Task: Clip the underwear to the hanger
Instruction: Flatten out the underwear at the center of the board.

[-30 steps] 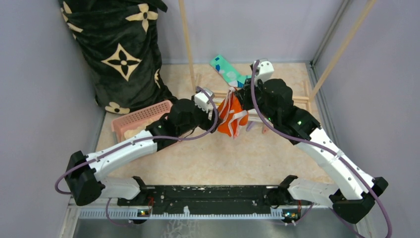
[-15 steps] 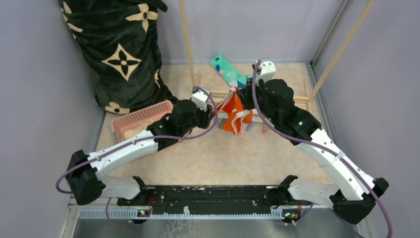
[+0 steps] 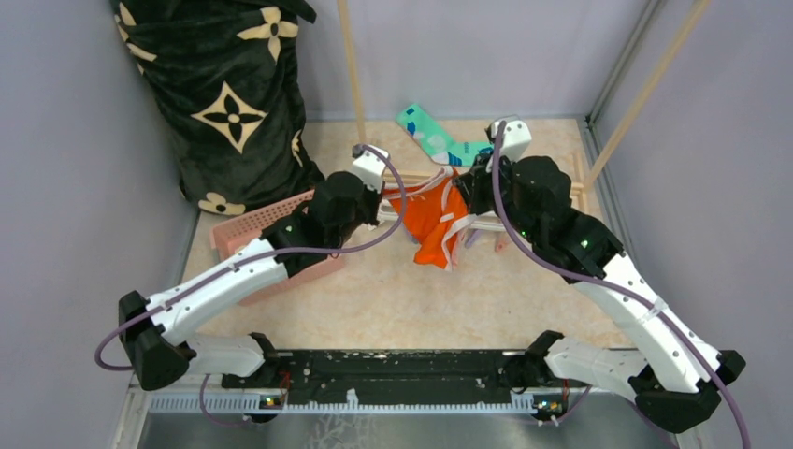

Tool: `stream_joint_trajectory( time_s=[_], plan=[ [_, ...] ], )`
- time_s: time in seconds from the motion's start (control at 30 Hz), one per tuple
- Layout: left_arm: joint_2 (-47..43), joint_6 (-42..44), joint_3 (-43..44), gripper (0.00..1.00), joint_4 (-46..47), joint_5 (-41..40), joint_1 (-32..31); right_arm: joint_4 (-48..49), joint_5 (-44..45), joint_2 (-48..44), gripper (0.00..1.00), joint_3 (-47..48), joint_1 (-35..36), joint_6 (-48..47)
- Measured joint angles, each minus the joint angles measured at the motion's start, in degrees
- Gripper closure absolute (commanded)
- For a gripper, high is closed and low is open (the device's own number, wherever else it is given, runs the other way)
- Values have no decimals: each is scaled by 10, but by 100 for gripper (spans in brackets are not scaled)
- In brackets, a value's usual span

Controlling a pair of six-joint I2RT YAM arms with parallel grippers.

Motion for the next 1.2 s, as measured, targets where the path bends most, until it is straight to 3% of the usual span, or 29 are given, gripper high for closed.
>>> stream_joint_trajectory(
  time_s=[0.33,0.6,0.9,1.2],
  plan=[
    [-7,52,202,100,-156,-40,0,-80,-80,-7,100,5,0,-34],
    [-42,35,214,100,-278,-56,-1,-103,-128,-18,100,5,0,-26],
    [-81,-10,224,100,-402,-49,-1,-115,-241,-37,100,4,0,1],
    [-88,-23,263,100,-453,-42,-3,-107,-292,-47,100,-52,4,65]
  ],
)
